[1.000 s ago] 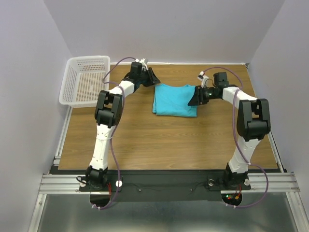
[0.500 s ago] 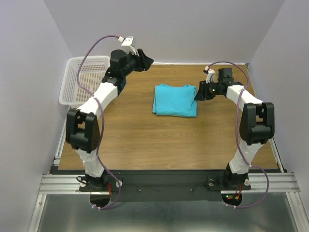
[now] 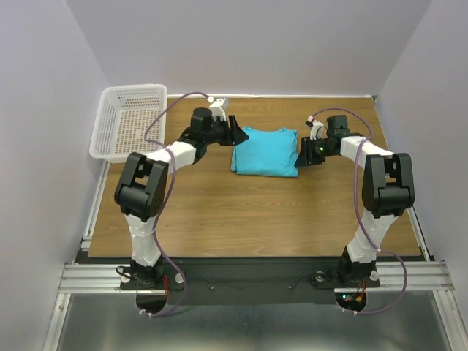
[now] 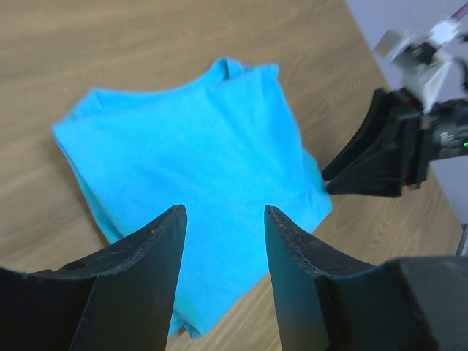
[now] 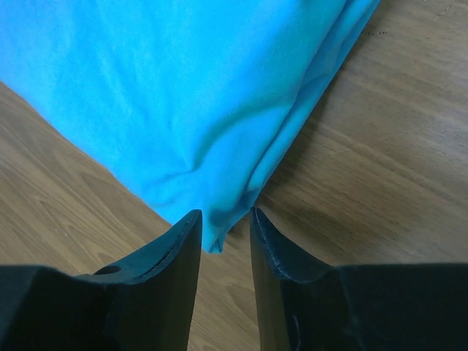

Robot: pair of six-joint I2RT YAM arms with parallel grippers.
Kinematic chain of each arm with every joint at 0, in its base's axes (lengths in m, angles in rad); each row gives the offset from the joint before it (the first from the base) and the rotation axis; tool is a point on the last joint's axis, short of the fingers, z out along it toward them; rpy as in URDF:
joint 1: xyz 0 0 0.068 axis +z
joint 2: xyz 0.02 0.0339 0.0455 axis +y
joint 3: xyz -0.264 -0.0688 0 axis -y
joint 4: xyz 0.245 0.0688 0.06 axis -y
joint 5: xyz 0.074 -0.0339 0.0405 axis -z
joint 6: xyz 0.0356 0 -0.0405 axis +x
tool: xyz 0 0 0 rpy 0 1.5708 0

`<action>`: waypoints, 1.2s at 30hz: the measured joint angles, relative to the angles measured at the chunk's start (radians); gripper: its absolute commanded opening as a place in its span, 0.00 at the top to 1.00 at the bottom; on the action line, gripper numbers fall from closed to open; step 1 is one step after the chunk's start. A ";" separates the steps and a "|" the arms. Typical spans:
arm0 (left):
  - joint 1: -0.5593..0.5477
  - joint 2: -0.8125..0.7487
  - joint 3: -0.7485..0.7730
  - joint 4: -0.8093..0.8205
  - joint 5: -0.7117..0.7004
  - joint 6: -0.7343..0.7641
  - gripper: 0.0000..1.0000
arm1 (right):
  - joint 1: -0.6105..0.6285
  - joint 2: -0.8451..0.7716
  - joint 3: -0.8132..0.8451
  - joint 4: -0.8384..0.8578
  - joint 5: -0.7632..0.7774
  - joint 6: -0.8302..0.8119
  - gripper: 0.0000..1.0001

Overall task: Fold and stack the t-shirts
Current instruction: Fold the tshirt

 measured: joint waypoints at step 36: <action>-0.022 0.429 0.363 -0.147 -0.138 -0.153 0.48 | 0.000 0.013 -0.093 -0.011 -0.028 0.002 0.76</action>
